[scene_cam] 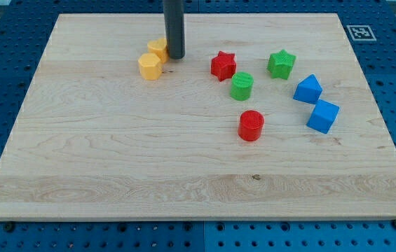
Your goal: Move the blue triangle towards the yellow hexagon
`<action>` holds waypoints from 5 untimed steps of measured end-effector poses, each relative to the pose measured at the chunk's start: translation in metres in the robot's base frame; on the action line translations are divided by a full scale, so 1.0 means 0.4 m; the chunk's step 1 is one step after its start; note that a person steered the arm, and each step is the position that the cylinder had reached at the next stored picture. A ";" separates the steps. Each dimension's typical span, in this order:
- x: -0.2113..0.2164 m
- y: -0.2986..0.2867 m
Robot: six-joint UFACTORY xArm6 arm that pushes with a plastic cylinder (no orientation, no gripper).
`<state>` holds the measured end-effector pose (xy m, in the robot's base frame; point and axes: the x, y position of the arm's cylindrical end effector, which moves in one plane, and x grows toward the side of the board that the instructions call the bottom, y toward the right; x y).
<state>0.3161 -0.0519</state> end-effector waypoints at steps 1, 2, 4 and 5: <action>0.000 0.027; -0.060 0.177; -0.088 0.638; 0.064 0.840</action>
<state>0.3416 0.2839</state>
